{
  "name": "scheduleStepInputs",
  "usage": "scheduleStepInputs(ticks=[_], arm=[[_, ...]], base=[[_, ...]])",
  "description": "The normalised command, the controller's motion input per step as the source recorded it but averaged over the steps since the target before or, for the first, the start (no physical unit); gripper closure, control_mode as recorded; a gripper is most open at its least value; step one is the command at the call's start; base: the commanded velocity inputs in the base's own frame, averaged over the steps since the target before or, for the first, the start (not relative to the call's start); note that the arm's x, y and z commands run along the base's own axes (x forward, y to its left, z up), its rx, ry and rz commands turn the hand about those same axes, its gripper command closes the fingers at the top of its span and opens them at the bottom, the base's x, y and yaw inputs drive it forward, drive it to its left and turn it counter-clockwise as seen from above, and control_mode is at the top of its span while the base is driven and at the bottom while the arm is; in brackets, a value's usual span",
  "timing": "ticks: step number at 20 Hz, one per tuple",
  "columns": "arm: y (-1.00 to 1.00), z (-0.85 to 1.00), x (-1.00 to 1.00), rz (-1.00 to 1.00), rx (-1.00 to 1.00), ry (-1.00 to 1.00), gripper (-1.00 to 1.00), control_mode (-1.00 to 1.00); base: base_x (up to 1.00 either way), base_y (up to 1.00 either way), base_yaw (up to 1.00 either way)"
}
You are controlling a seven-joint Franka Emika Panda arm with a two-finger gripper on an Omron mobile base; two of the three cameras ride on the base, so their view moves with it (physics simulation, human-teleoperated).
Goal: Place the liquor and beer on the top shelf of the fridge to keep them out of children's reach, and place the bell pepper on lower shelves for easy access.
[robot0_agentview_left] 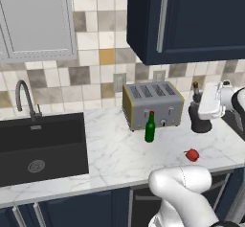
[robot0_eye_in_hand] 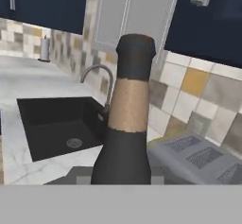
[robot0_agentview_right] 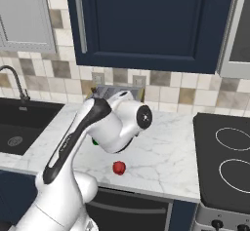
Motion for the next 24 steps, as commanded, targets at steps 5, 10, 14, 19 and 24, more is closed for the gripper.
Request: scheduleStepInputs(ticks=[5, 10, 14, 19, 24], arm=[[0.57, 0.67, -0.51, -0.09, -0.13, 0.0, 1.0, -1.0], [0.41, 0.76, -0.31, -0.04, -0.12, 0.0, 1.0, -1.0], [0.35, 0.68, -0.18, 0.0, -0.1, 0.0, 1.0, -1.0], [0.21, 0.52, -0.06, 0.0, -0.07, 0.0, 1.0, -1.0], [0.12, 0.22, 0.0, 0.0, -0.04, 0.0, 1.0, -1.0]], base=[[0.0, 0.0, 0.0], [0.0, 0.0, 0.0], [0.0, 0.0, 0.0], [0.0, 0.0, 0.0], [0.0, 0.0, 0.0]])
